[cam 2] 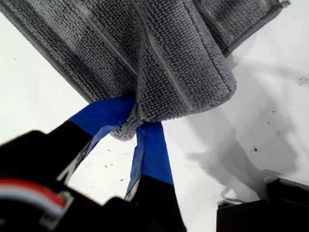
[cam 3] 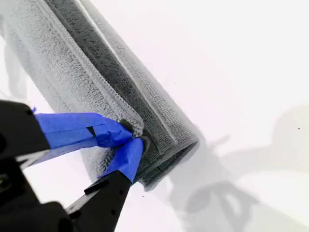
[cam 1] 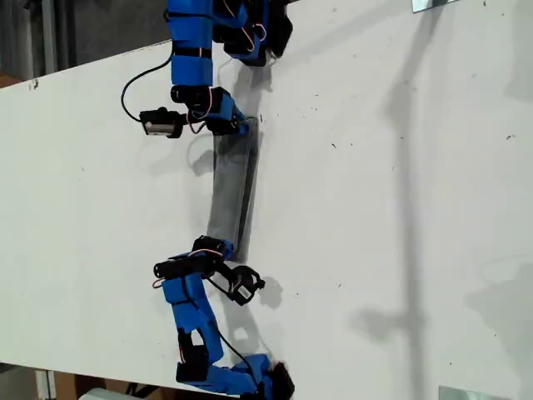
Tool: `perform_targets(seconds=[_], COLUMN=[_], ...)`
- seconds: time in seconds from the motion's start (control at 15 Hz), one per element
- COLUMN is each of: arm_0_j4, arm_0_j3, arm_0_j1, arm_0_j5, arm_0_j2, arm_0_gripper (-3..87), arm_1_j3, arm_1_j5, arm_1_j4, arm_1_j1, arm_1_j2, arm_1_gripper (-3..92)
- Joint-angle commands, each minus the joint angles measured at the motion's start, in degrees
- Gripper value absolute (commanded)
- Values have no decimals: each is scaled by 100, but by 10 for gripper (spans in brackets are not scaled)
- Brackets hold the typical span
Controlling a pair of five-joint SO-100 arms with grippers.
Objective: Grasp corners of a square towel and fold twice.
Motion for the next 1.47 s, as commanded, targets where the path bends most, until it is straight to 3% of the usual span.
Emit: perform_targets(seconds=[0.0, 0.13, 0.2, 0.27, 0.33, 0.6, 0.87, 1.2, 1.27, 1.33, 1.4], arm_0_j4=[53, 53, 88, 114, 123, 158, 158, 132, 114, 97, 18], arm_0_j3=[0, -35, -18, -35, -35, 44, 378, 1187, 1371, 1600, 1960], arm_0_j1=[-141, -158, -229, -308, -396, -633, -624, -659, -659, -642, -624], arm_0_j5=[53, 35, 26, 70, 114, 211, 149, 88, 70, 44, -9], arm_0_j2=[185, 132, 167, 220, 299, 545, 958, 1969, 2127, 2320, 2628], arm_0_gripper=[-4, -4, -2, 36, 162, 171, 170, 170, 170, 170, 170], arm_1_j3=[-114, -229, -237, -255, -281, -527, 44, 53, -70, -132, -70], arm_1_j5=[-35, -35, -35, -35, -88, -835, -1802, -861, -650, -527, -483], arm_1_j4=[-53, -62, -79, -70, -62, 272, -176, -747, -686, -589, -571], arm_1_j1=[-132, -88, -44, 44, 123, 976, 2452, 1951, 1670, 1591, 1582], arm_1_j2=[-211, -360, -352, -352, -343, -281, -650, -2329, -2382, -2426, -2338], arm_1_gripper=[0, 14, 147, 224, 304, 345, 329, 300, 183, 8, 0])
